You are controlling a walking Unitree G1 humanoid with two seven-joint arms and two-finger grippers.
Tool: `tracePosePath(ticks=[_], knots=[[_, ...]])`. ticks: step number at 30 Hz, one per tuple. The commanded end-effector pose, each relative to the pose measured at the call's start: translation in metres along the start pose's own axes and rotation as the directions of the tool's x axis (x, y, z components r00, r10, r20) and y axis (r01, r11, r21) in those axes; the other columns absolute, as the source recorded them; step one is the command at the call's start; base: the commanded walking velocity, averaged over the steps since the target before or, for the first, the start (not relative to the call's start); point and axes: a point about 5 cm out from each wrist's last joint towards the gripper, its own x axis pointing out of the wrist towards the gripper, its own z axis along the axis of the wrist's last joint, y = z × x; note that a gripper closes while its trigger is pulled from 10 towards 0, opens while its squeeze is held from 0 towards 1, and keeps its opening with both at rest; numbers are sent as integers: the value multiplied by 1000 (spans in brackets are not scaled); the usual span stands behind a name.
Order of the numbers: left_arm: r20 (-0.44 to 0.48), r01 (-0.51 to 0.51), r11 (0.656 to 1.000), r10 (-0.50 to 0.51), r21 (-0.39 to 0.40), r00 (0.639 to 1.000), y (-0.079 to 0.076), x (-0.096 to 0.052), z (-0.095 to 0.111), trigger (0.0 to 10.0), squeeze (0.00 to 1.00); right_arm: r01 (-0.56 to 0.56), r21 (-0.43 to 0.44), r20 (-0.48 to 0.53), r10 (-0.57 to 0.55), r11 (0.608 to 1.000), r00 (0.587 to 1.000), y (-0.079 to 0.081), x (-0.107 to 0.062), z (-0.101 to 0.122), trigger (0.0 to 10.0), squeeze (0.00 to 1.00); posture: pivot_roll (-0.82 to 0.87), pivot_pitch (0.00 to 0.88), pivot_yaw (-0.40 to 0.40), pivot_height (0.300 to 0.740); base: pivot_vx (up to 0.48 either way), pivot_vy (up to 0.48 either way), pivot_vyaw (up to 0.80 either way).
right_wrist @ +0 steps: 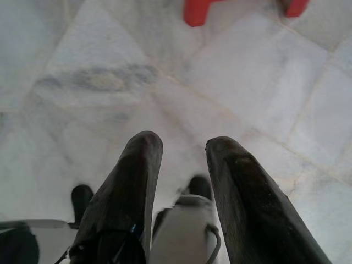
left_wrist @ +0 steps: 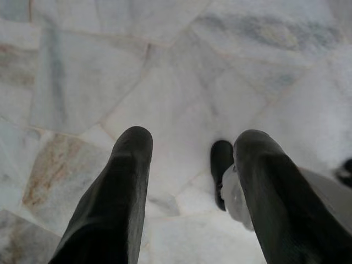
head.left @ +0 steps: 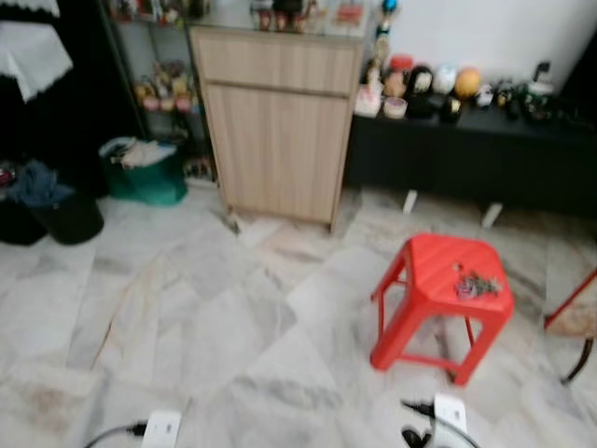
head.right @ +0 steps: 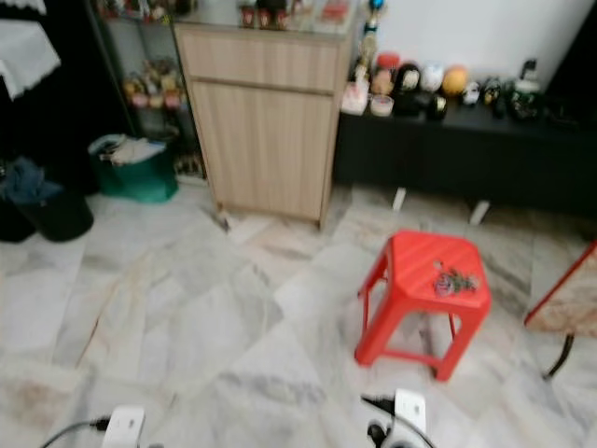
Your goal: Hang keys on a hook
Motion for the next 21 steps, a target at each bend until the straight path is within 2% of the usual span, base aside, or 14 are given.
tracePosePath(ticks=[1, 10, 21], knots=[[-16, 20, 1000, -20, 4, 1000, -7, 0, -4, 10000, 0, 22, -4, 2, -22, 1000, 1000, -8, -1, 1, 10000, 0, 84, 0, -10, 740, 0, -356, 0], [-19, 23, 1000, -23, 1, 1000, -8, 0, -5, 10000, 0, 21, -7, 3, -21, 1000, 1000, -9, -1, 2, 10000, 0, 82, 0, -12, 740, 0, -355, 0], [-15, 31, 999, -32, -43, 999, -8, -1, -5, 10000, 0, 21, -3, 5, -21, 1000, 1000, -8, -1, 2, 10000, 0, 83, 0, -11, 740, 0, 0, 0]])
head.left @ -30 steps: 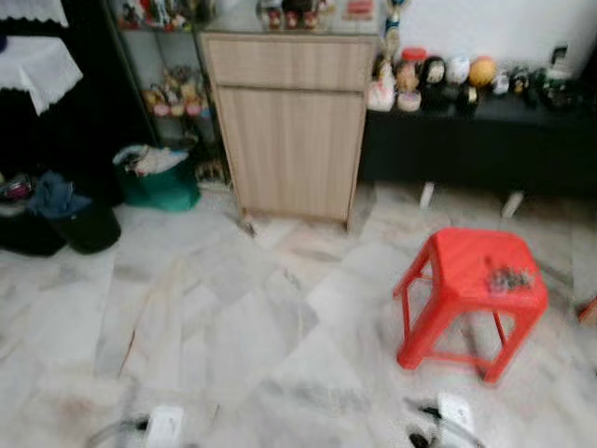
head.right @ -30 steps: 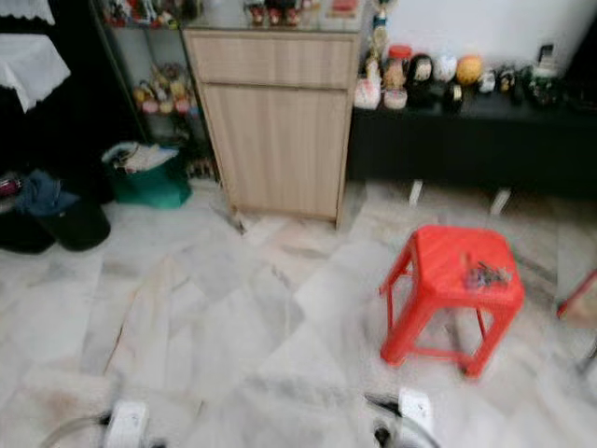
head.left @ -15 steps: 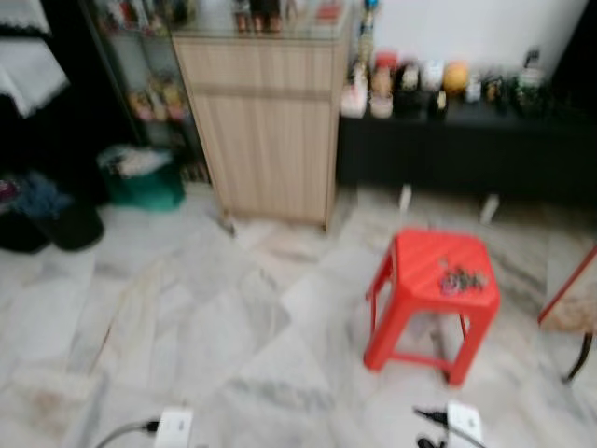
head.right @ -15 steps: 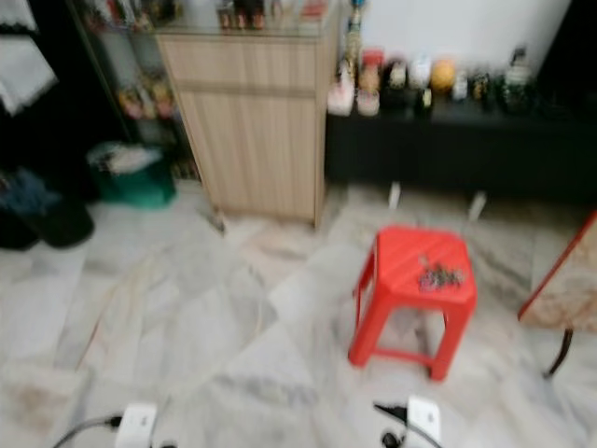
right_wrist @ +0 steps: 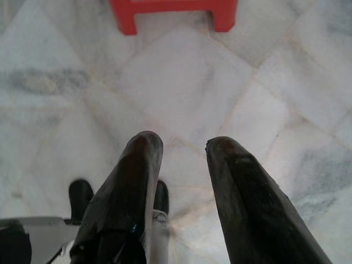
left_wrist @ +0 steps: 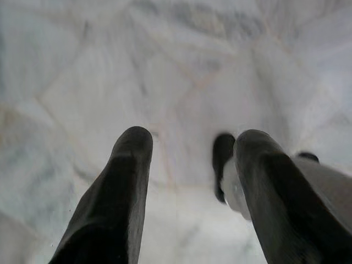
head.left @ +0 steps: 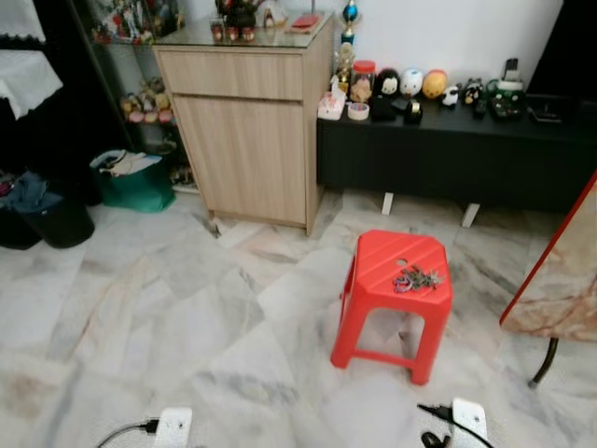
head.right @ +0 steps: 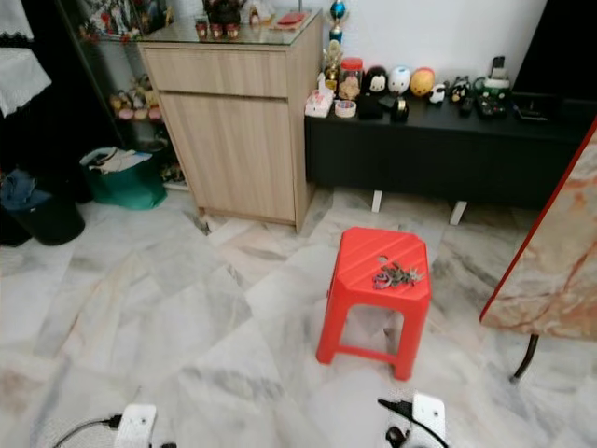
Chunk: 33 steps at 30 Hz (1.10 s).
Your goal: Hang keys on a hook
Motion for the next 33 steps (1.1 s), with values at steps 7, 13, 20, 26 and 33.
tracePosePath(ticks=[7, 13, 20, 26, 33], knots=[[-1, -5, 1000, 5, -24, 1000, 3, 0, 0, 10000, 0, -9, 0, 4, 9, 1000, 1000, 3, 0, 1, 10000, 0, 83, 0, -11, 740, 0, 0, 0], [2, 3, 999, -3, -35, 1000, 2, 0, 1, 10000, 0, -11, -3, 3, 11, 1000, 1000, 3, 0, 1, 10000, 0, 83, 0, -11, 740, 138, 0, 0], [5, 4, 999, -4, -35, 1000, 1, 0, 2, 10000, 0, -12, -7, 2, 12, 1000, 1000, 3, 0, 1, 10000, 0, 79, 0, -14, 740, 316, 0, 0], [7, 3, 999, -2, -37, 1000, 1, 0, 2, 10000, 0, -14, -11, 1, 14, 1000, 1000, 3, 0, 1, 10000, 0, 79, 0, -14, 740, 317, 0, 0], [7, 6, 999, -6, -36, 1000, 1, 0, 2, 10000, 0, -15, -11, 1, 15, 1000, 1000, 3, 0, 1, 10000, 0, 80, 0, -16, 740, 317, 0, 0]])
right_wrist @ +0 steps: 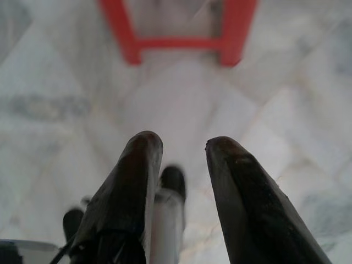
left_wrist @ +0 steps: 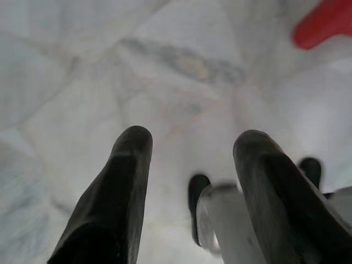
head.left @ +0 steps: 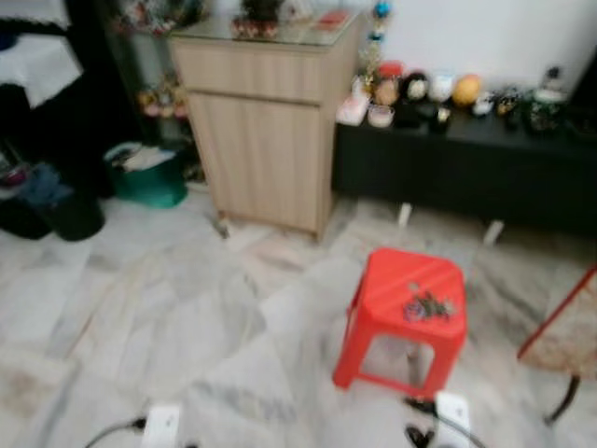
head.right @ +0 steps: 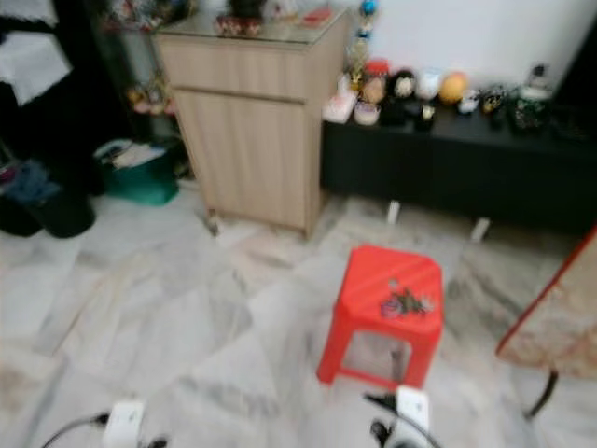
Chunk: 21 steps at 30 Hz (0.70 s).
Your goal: Hang keys on a hook
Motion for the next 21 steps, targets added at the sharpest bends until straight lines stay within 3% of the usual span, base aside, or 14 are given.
tracePosePath(ticks=[1, 21], knots=[[-9, -39, 999, 39, 5, 999, 16, -2, -2, 10000, 0, -39, -2, 17, 39, 999, 999, 16, 3, 6, 10000, 0, 80, 0, -16, 740, 319, 0, 0], [-4, -31, 999, 31, 12, 1000, 15, -2, 0, 10000, 0, -31, 16, 24, 31, 999, 999, 15, 3, 5, 10000, 0, 74, 0, -11, 740, 318, 0, 0]])
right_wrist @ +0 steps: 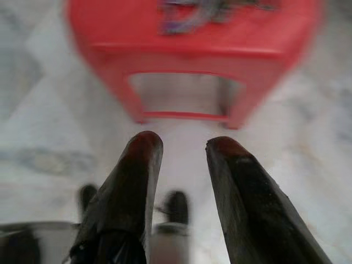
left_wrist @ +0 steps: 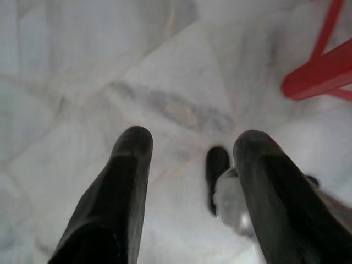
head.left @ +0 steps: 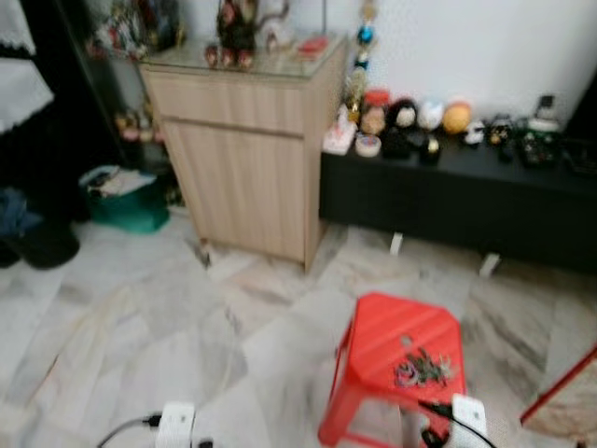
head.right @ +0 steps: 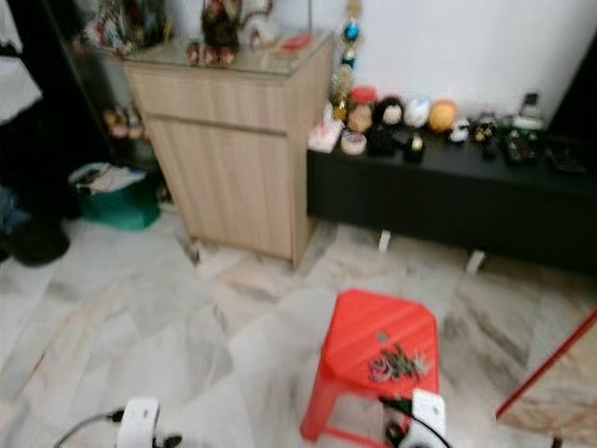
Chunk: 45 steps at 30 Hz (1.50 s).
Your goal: Hang keys on a hook
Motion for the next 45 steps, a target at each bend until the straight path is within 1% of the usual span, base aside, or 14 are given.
tracePosePath(ticks=[1, 4, 10, 12, 16, 20, 21, 22, 23, 25, 26, 34, 37, 45], knots=[[13, 30, 1000, -29, -5, 999, -7, 2, 5, 10000, 0, 38, 7, 2, -38, 999, 999, -13, -3, -2, 10000, 0, 74, 0, -11, 740, 289, 0, 0], [21, 37, 999, -37, 3, 999, -8, 2, 6, 10000, 0, 43, 3, 5, -43, 999, 999, -14, -3, -2, 10000, 0, 74, 0, -13, 740, 84, 0, 0], [206, 8, 997, 7, -75, 978, 3, 3, 42, 10000, 0, 49, 25, 79, -51, 999, 996, -15, -3, 4, 10000, 0, 77, 0, -22, 740, 0, 0, 0], [367, 12, 995, 26, -101, 930, 10, 1, 77, 10000, 0, 46, 24, 141, -49, 999, 989, -15, -4, 9, 10000, 0, 69, 0, -27, 740, 0, 0, 0], [523, 48, 996, 1, -79, 852, 8, -5, 111, 10000, 0, 51, -30, 207, -44, 998, 977, -16, -5, 17, 10000, 0, 65, 0, -28, 740, 0, 0, 0], [633, 94, 995, -51, -34, 773, -4, -13, 131, 10000, 0, 59, -71, 270, -37, 996, 962, -16, -7, 23, 10000, 0, 68, 0, -30, 740, 0, 0, 0], [633, 94, 995, -51, -34, 773, -4, -13, 131, 10000, 0, 59, -71, 270, -37, 996, 962, -16, -7, 23, 10000, 0, 68, 0, -30, 740, 0, 0, 0], [694, 118, 993, -78, -10, 716, -11, -21, 140, 10000, 0, 40, -84, 340, -9, 996, 941, -13, -8, 35, 10000, 0, 65, 0, -33, 740, 0, 0, 0], [710, 123, 992, -87, 0, 698, -13, -23, 142, 10000, 0, 30, -93, 372, 7, 995, 928, -11, -9, 42, 10000, 0, 65, 0, -33, 740, 0, 0, 0], [741, 131, 991, -98, 13, 664, -16, -29, 144, 10000, 0, 16, -155, 601, 81, 988, 795, 9, -18, 109, 10000, 0, 56, 0, -38, 740, 0, 0, 0], [761, 133, 991, -103, 22, 640, -16, -35, 144, 10000, 0, 17, -170, 706, 110, 985, 700, 18, -29, 138, 10000, 0, 56, 0, -40, 740, 0, 0, 0], [783, 129, 990, -125, 58, 609, -12, -54, 131, 10000, 0, 33, -258, 789, 191, 965, 584, 27, -46, 144, 10000, 0, 43, 0, -30, 740, 0, 0, 0], [797, 105, 993, -113, 63, 593, -9, -60, 134, 10000, 0, 40, -199, 804, 139, 979, 578, 24, -50, 138, 10000, 0, 43, 0, -30, 740, 0, 0, 0], [801, 89, 996, -62, 11, 595, -1, -57, 152, 10000, 0, 44, -179, 753, 108, 983, 649, 26, -42, 116, 10000, 0, 49, 0, -27, 740, 0, 0, 0]])
